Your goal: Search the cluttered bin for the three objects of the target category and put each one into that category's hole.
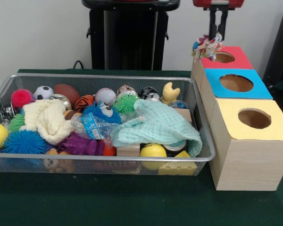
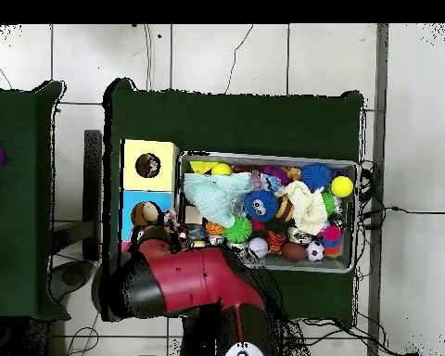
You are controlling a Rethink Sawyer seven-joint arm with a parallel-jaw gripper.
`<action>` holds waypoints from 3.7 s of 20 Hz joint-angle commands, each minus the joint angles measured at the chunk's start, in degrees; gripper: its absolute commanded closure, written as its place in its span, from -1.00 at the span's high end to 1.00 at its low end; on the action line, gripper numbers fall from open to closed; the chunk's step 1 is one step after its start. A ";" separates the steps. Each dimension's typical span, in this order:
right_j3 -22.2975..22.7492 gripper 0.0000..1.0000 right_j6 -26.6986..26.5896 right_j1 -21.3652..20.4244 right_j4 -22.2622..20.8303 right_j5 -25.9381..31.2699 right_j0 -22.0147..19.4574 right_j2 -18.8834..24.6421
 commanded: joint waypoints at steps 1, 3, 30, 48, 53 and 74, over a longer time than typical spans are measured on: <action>-8.05 -1.00 17.00 1.63 5.68 9.73 2.83 -5.82; -9.10 -1.00 16.52 1.46 6.81 11.20 3.51 -6.51; -16.58 -1.00 15.32 7.84 14.25 9.00 8.92 -11.41; -16.76 -1.00 14.84 13.51 20.66 0.38 12.54 -12.82; -17.18 -1.00 13.87 14.17 22.02 -0.33 12.82 -13.15; -25.38 -1.00 14.15 22.90 26.14 -2.51 16.23 -15.53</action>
